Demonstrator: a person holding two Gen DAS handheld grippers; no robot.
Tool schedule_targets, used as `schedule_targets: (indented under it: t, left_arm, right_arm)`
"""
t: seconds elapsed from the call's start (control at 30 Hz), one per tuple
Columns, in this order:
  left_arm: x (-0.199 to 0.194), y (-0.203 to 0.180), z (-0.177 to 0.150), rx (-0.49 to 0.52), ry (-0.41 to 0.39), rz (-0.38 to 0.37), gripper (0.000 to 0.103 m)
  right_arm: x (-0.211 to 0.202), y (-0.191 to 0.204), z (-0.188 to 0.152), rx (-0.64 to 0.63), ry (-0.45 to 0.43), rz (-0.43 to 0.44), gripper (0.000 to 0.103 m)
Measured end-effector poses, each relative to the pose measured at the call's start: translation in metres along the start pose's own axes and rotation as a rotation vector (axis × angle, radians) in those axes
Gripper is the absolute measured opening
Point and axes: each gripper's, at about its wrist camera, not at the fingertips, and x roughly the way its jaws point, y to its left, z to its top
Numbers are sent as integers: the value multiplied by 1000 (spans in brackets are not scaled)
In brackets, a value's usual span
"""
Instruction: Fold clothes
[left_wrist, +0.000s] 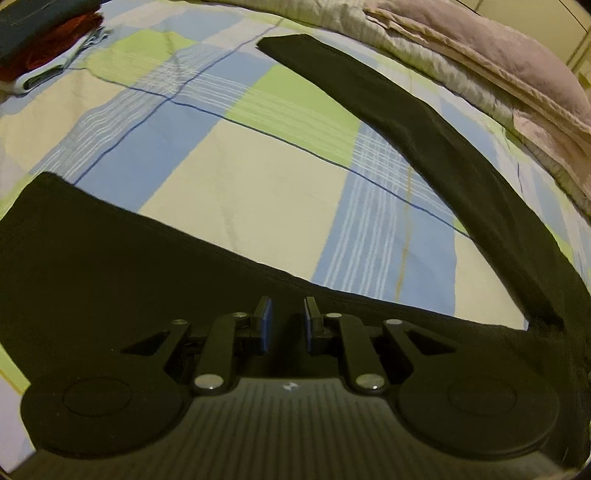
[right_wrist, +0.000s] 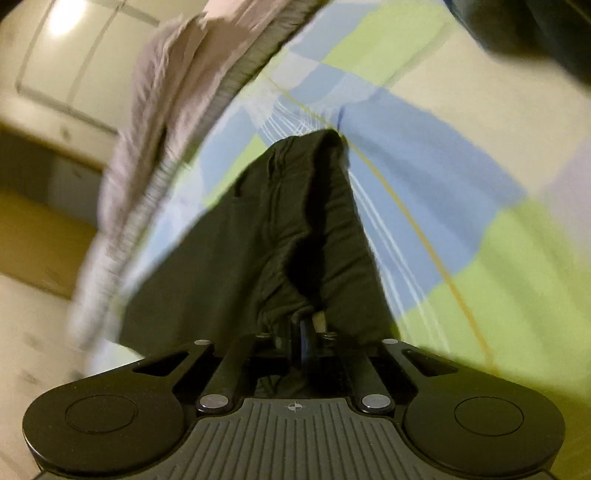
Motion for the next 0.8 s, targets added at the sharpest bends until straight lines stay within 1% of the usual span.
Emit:
schedule_targets:
  t: [0.07, 0.13, 0.2, 0.27, 0.33, 0.4, 0.43, 0.47, 0.53, 0.6, 0.7, 0.77, 0.8]
  left_arm:
    - [1, -5, 0, 26, -1, -3, 12]
    - [2, -8, 1, 43, -7, 0, 12]
    - [4, -10, 1, 55, -10, 2, 13]
    - [9, -12, -1, 74, 4, 18, 13]
    - [13, -15, -5, 103, 15, 33, 13]
    - [11, -16, -8, 154, 10, 49, 13]
    - [10, -14, -9, 165, 8, 51, 13]
    - [9, -12, -11, 174, 7, 54, 14]
    - [11, -6, -15, 162, 9, 64, 13]
    - [11, -2, -18, 143, -1, 64, 14]
    - [9, -2, -19, 143, -6, 61, 14]
    - [7, -2, -19, 145, -9, 58, 14]
    - [7, -3, -19, 139, -10, 56, 14]
  right_arm:
    - [-13, 25, -2, -128, -43, -43, 2]
    - [-33, 38, -2, -163, -119, -75, 1]
    - [-31, 41, -4, -212, -137, -135, 1]
    - [-28, 44, -6, -261, -154, -195, 1]
    - [-12, 38, -10, -267, -141, -248, 0]
    - [4, 32, -14, -274, -127, -300, 1]
    - [-3, 40, -16, -283, -162, -306, 1]
    - [-6, 41, -18, -306, -168, -316, 1]
    - [-11, 43, -21, -351, -178, -334, 0]
    - [0, 21, -20, -350, -175, -595, 0]
    - [-38, 11, -3, -72, -273, -401, 0]
    - [-56, 45, -8, -188, -325, -356, 0]
    - [-58, 59, -10, -229, -309, -357, 1]
